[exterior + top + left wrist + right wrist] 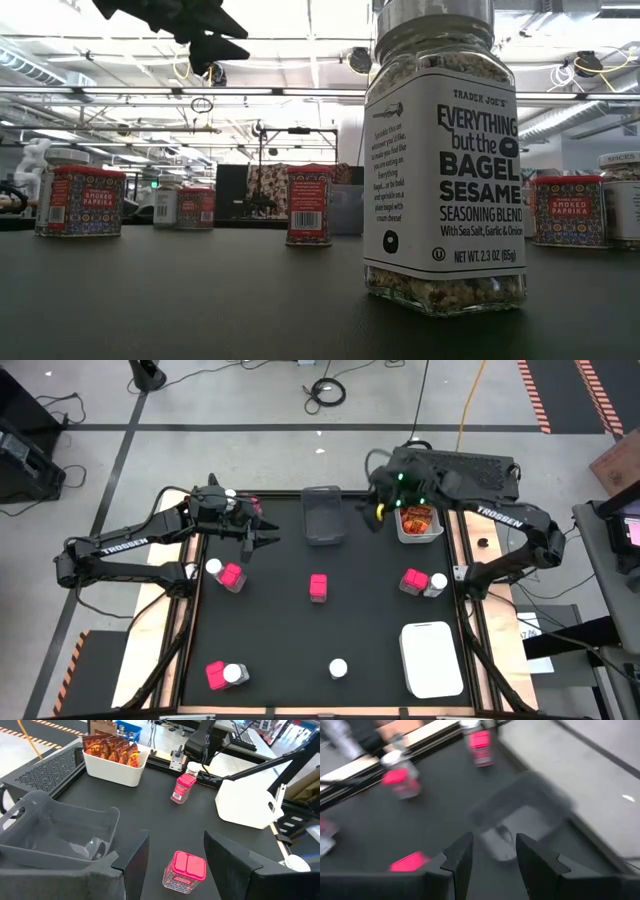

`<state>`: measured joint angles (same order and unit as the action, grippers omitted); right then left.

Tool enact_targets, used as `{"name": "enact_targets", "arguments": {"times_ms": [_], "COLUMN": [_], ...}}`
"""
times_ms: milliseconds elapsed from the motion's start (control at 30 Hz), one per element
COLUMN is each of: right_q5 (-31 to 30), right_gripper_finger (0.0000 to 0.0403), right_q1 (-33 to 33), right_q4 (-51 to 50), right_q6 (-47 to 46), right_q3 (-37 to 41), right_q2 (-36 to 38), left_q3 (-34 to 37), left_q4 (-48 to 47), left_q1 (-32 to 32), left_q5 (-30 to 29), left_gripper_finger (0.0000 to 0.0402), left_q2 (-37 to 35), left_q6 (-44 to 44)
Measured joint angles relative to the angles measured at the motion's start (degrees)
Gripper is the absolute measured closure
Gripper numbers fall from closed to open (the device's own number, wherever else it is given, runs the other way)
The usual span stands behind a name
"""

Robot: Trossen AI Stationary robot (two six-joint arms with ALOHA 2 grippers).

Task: Sort spices by type
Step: Put the red seasoning can into the black transparent bin

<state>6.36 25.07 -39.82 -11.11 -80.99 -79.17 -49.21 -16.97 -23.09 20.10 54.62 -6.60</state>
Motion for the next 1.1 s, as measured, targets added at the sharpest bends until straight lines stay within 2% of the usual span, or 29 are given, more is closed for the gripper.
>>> {"name": "enact_targets", "arguments": {"times_ms": [333, 633, 733, 867, 1000, 1100], "right_q5": [-0.25, -0.21, -0.26, -0.27, -0.59, -1.88], "right_gripper_finger": [0.0259, 0.0259, 0.0259, 0.0259, 0.0251, 0.0232], "right_q1": [-16.78, -25.67, -26.64, -26.52, -26.52, -26.52], "right_q4": [1.98, 1.23, 0.44, -9.01, -22.54, -28.67], "right_q6": [-1.75, 2.83, -5.12, -15.53, -16.74, -16.63], "right_q3": [0.04, 0.09, 0.09, 0.09, 0.09, 0.09], "right_q2": [-4.50, -9.51, -9.67, -9.67, -9.69, -9.69], "left_q3": [0.00, 0.00, 0.00, 0.00, 0.00, 0.00], "left_q4": [-0.36, -3.59, -3.74, -3.78, -4.05, -4.07], "left_q1": [0.00, 0.79, 1.20, 1.55, 1.53, 1.55], "left_q5": [2.46, 3.37, 3.39, 3.41, 3.39, 3.39], "left_gripper_finger": [0.0207, 0.0207, 0.0207, 0.0207, 0.0207, 0.0207], "left_q2": [0.01, 0.01, 0.01, 0.01, 0.01, 0.03], "left_q6": [-0.14, 1.42, 1.46, 1.52, 2.70, 3.03]}}
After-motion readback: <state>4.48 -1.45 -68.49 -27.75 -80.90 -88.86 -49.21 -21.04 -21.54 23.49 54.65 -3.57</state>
